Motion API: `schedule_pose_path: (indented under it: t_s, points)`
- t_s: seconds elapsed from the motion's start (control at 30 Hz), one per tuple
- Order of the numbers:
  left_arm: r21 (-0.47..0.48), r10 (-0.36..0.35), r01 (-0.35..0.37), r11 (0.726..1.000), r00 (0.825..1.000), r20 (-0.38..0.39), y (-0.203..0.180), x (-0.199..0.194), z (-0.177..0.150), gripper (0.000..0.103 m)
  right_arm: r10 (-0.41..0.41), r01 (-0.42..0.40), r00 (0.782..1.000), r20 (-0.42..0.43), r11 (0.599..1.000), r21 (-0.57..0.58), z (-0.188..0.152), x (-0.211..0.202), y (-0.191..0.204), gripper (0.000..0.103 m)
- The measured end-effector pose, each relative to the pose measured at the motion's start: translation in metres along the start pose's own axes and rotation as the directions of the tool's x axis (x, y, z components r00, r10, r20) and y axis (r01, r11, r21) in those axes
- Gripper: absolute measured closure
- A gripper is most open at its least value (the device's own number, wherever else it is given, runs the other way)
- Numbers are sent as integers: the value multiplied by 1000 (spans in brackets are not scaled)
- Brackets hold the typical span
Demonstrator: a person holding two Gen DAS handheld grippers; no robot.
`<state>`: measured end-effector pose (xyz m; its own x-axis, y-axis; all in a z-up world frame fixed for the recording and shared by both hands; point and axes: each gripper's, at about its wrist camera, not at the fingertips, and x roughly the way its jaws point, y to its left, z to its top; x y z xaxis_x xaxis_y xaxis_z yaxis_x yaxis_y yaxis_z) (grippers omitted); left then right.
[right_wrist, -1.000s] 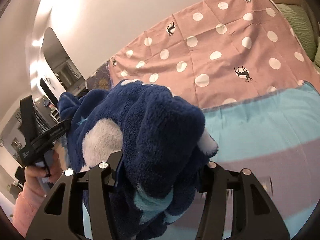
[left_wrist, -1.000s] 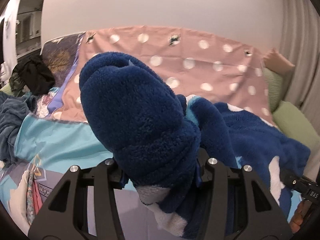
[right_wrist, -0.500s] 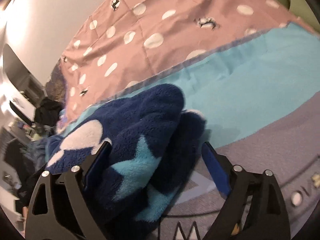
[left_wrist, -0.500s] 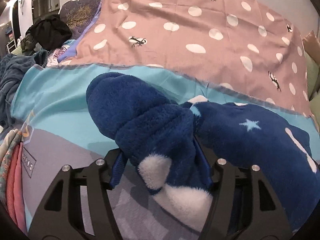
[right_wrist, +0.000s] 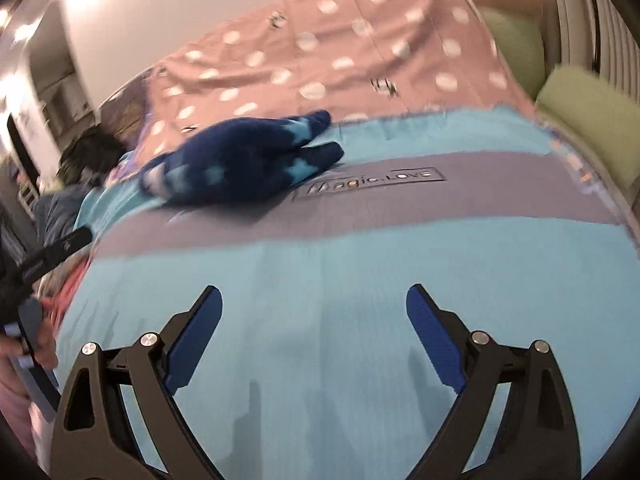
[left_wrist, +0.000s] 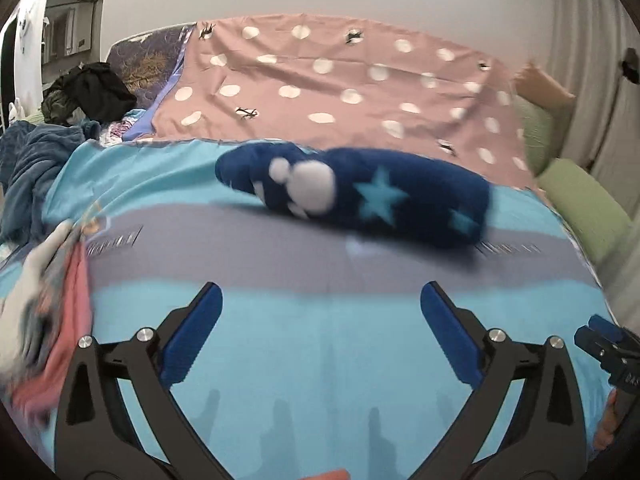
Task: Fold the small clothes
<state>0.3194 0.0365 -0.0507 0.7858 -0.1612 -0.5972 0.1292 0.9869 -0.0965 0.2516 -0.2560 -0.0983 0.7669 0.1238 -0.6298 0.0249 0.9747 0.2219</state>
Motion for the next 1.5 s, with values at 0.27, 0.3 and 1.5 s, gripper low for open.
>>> schedule_pose_path:
  t_s: [0.27, 0.3, 1.5]
  points:
    - [109, 5, -17, 994, 993, 115, -53, -138, -68, 2, -2, 8, 993, 118, 999, -52, -71, -141, 37, 7]
    - [114, -15, 2, 993, 993, 114, -57, -151, -75, 2, 0, 6, 992, 126, 999, -46, -73, -150, 39, 7]
    - [183, -65, 31, 983, 980, 187, -85, -286, -152, 2, -66, 86, 972, 227, 993, -79, -130, -247, 83, 6]
